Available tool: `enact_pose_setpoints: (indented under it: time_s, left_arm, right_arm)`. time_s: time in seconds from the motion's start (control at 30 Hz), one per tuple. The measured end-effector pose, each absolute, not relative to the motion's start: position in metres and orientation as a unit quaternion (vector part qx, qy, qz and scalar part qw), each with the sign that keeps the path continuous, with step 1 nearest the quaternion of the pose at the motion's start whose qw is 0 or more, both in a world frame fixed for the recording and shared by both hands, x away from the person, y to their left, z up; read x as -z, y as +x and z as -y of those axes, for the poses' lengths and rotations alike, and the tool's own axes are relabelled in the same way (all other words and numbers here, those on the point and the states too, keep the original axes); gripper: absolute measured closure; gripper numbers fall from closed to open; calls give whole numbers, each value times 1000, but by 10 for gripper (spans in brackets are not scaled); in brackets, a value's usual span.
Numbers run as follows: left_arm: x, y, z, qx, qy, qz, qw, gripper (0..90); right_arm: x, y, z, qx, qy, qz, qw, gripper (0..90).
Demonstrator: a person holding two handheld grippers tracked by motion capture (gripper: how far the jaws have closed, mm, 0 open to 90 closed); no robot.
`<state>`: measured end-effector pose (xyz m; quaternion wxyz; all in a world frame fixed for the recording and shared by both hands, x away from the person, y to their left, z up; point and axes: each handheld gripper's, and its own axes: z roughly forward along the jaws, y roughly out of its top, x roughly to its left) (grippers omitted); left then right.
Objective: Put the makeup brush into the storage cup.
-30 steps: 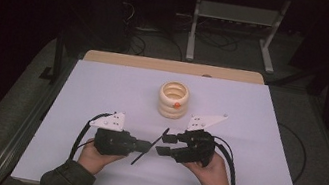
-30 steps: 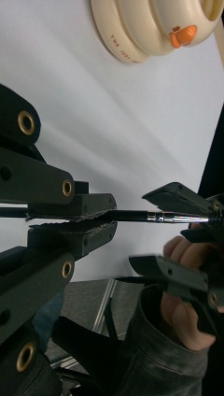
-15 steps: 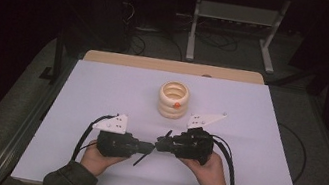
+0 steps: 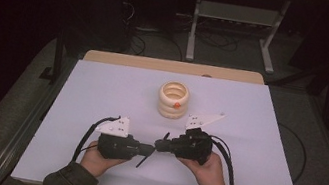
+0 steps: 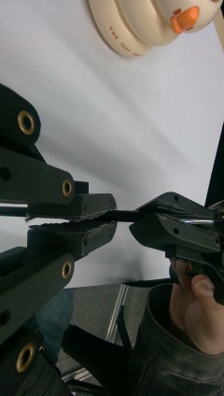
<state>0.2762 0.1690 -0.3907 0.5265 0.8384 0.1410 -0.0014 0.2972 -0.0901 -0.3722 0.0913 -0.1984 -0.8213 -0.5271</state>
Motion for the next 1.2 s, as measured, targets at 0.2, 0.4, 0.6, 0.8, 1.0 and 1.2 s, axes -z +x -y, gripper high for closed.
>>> enact_pose_setpoints:
  time_s: [0.2,0.4,0.6,0.8,1.0,1.2]
  left_arm:
    - [387,274,-171,-26,846,-154,509,780]
    - [386,271,-179,-41,852,-166,495,717]
    - [392,266,-186,-55,862,-175,472,677]
    - [395,261,-195,-65,863,-189,463,641]
    - [397,262,-204,-81,867,-197,451,611]
    - [398,262,-209,-81,861,-211,456,601]
  right_arm:
    - [369,297,95,527,-204,822,77,849]
    - [365,298,107,518,-216,826,61,849]
    - [364,301,114,506,-224,831,56,849]
    - [362,306,120,504,-237,829,55,848]
    - [354,312,123,495,-240,834,44,848]
    - [342,319,126,492,-246,834,35,848]
